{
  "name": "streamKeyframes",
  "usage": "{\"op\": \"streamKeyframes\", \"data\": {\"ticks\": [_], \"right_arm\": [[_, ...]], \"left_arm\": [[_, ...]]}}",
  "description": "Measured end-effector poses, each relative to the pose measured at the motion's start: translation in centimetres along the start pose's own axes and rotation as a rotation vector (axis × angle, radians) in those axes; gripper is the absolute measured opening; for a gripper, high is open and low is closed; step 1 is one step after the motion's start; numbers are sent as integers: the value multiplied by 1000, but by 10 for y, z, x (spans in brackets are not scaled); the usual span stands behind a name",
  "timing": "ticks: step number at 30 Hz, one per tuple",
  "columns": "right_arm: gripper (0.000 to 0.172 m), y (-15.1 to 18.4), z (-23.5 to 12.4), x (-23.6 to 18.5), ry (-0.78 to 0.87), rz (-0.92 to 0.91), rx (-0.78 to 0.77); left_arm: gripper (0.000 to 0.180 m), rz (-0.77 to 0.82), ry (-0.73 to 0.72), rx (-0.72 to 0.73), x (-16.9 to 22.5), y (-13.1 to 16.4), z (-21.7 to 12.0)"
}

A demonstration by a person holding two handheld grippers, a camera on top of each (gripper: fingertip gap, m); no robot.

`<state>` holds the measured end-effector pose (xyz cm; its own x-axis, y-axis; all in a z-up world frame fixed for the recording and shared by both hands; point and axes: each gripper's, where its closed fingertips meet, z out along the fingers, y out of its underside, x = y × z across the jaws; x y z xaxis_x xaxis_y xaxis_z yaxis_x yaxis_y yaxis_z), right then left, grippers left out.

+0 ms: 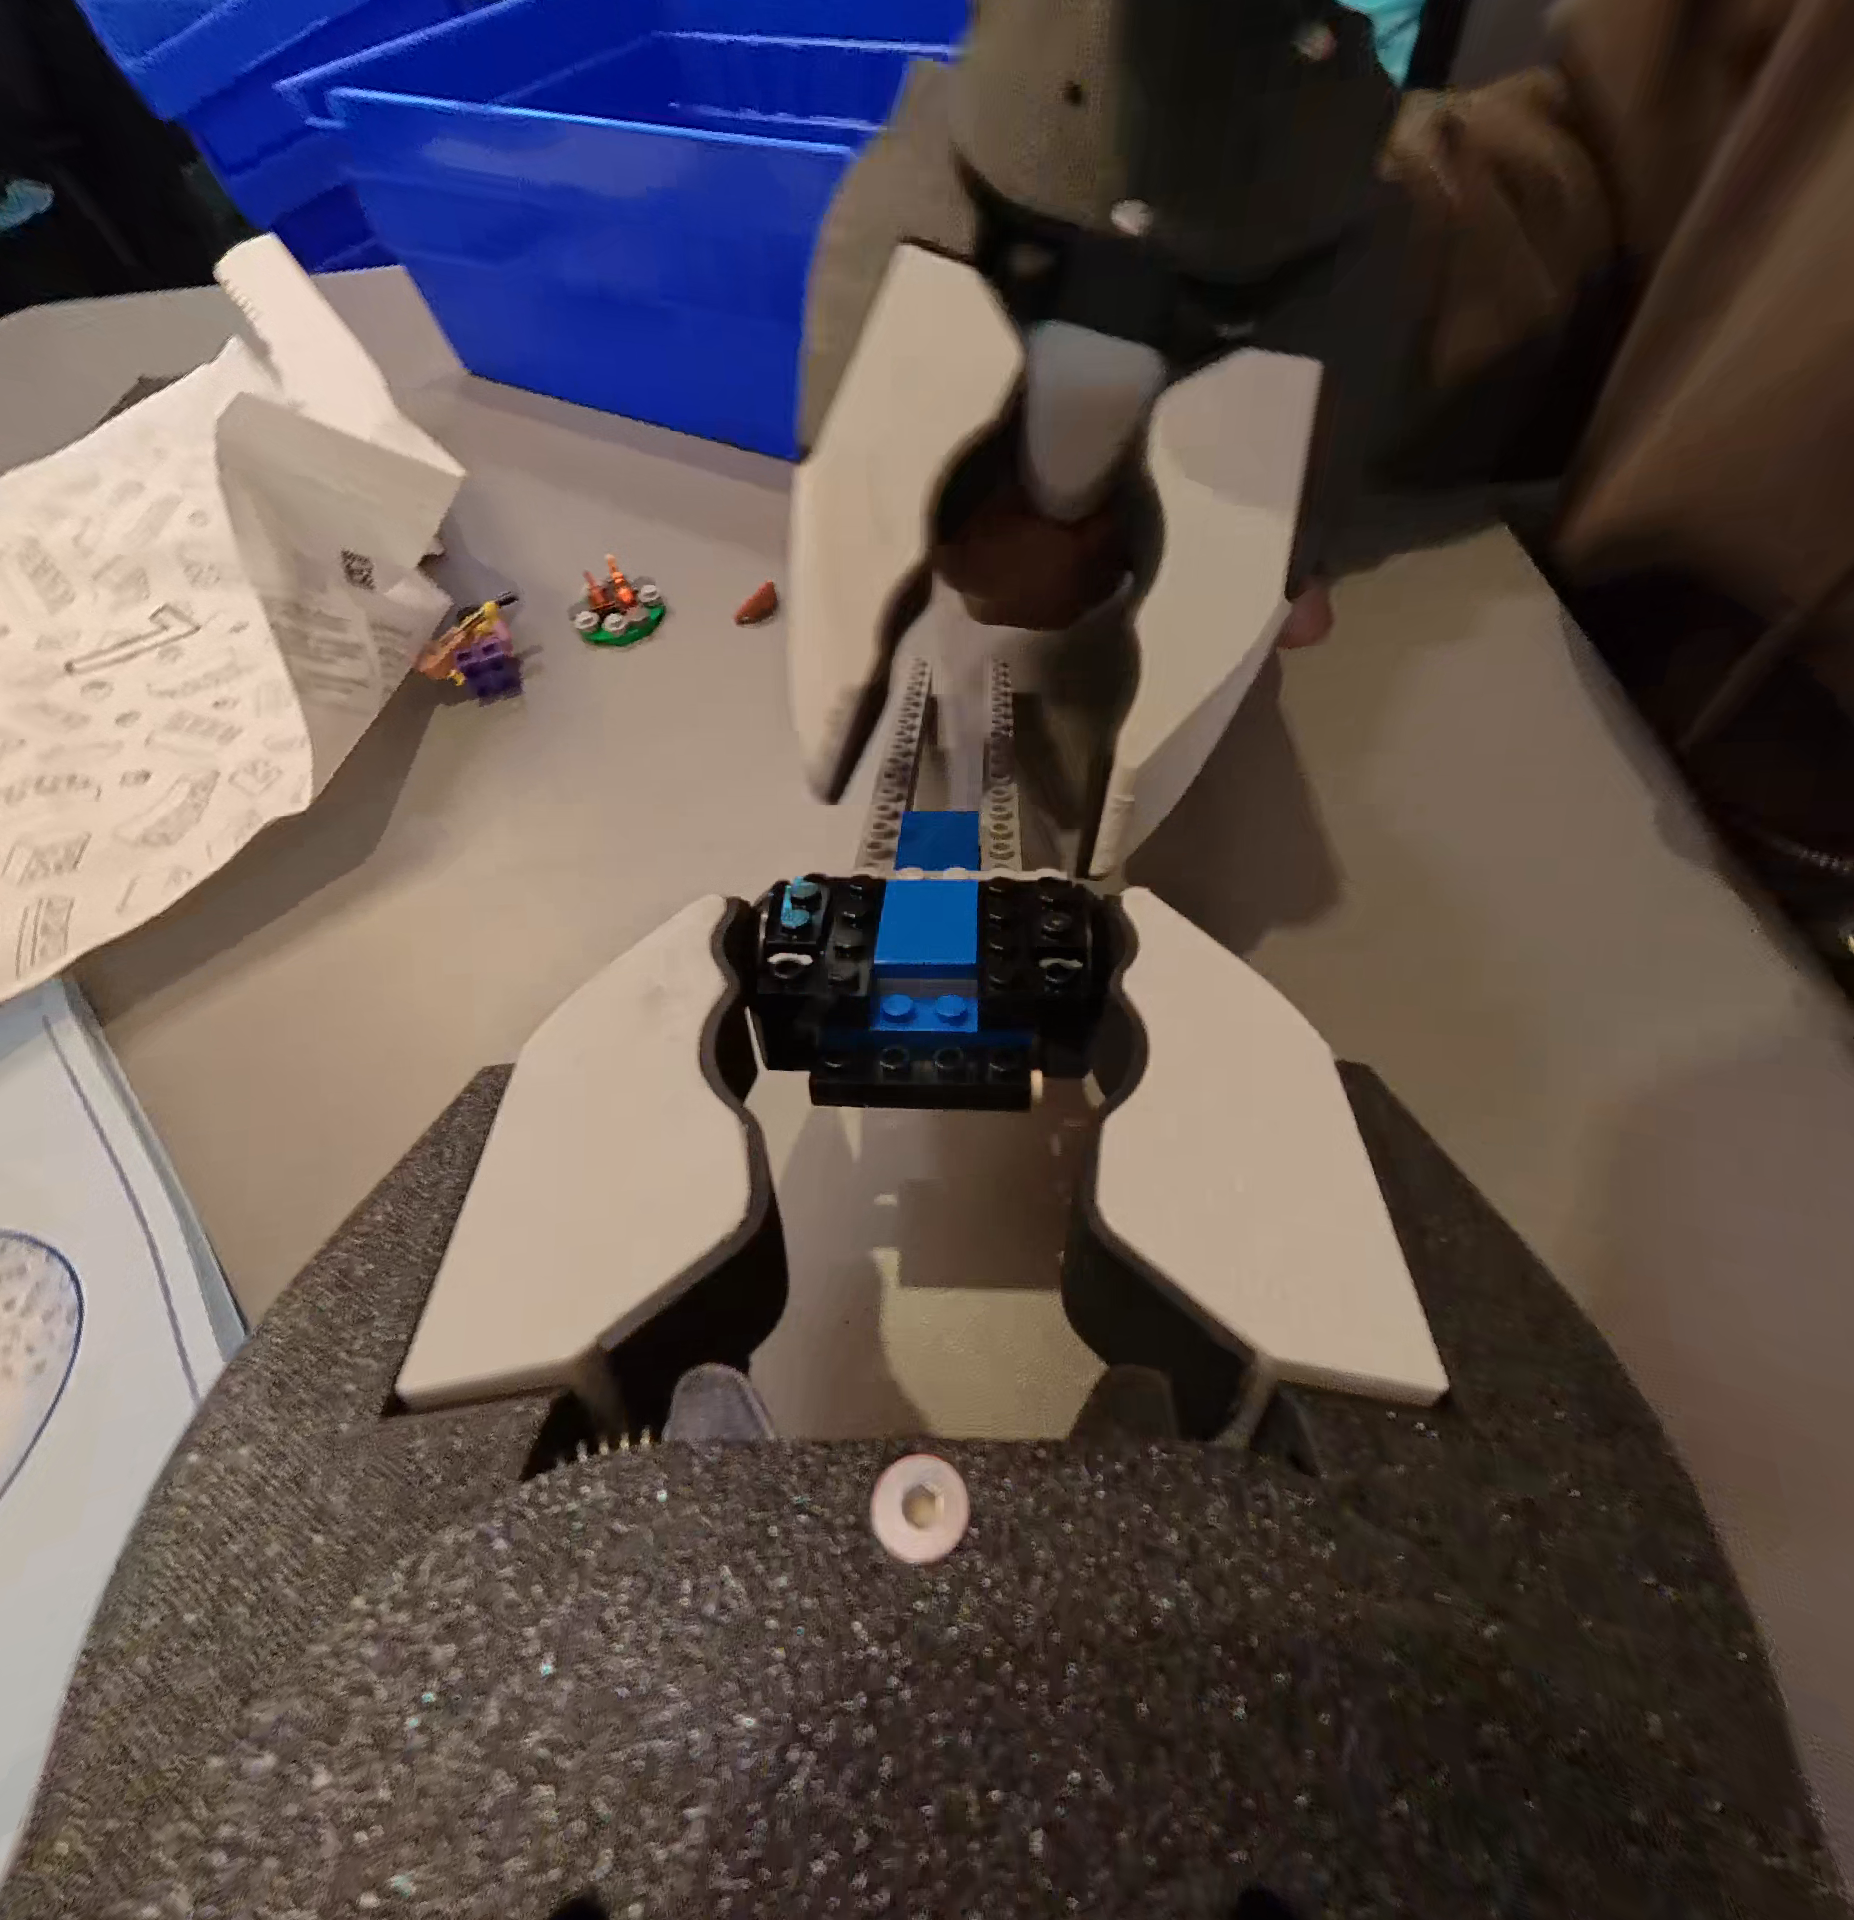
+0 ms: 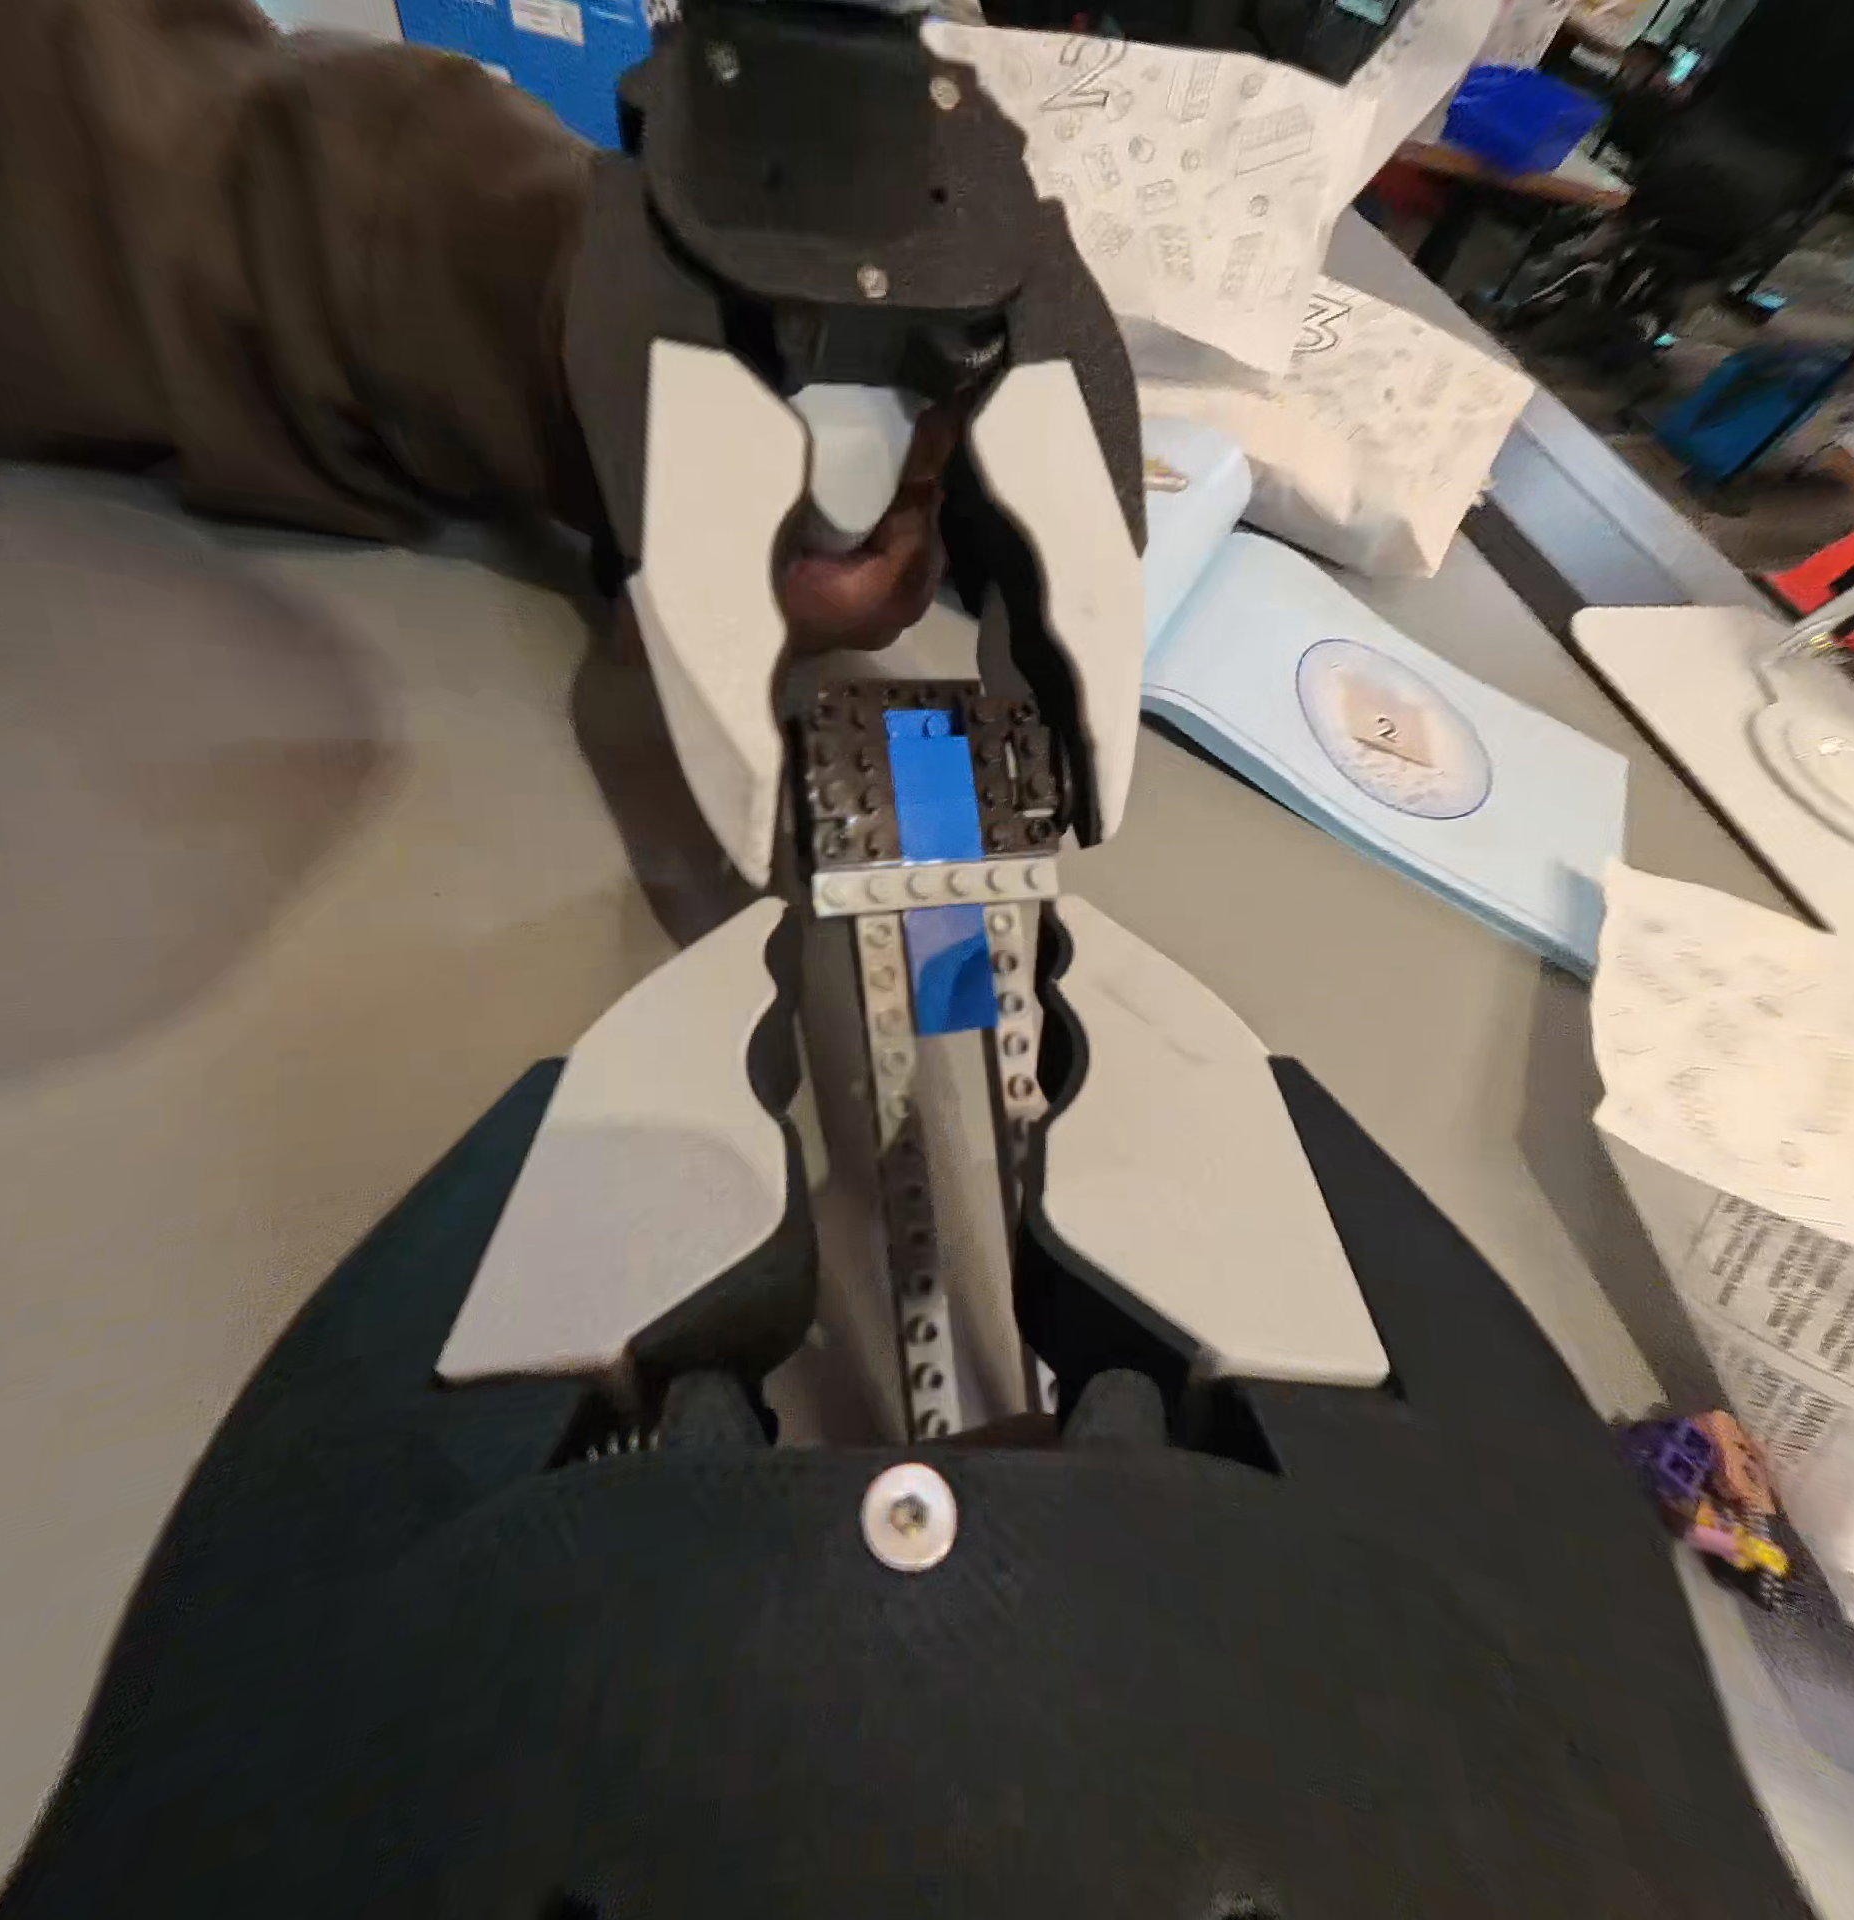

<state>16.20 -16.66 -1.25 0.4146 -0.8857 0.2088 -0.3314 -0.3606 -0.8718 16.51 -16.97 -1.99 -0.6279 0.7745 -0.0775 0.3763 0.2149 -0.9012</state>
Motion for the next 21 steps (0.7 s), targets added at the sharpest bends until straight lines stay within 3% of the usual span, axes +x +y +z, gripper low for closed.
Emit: {"op": "streamKeyframes", "data": {"ticks": [6, 21], "right_arm": [[50, 9, 6, -13, -53, -35, -74], [51, 14, 4, -22, -112, -51, -116]], "left_arm": [[64, 128, 29, -26, 15, 5, 7], [64, 174, 55, -12, 24, 2, 8]]}}
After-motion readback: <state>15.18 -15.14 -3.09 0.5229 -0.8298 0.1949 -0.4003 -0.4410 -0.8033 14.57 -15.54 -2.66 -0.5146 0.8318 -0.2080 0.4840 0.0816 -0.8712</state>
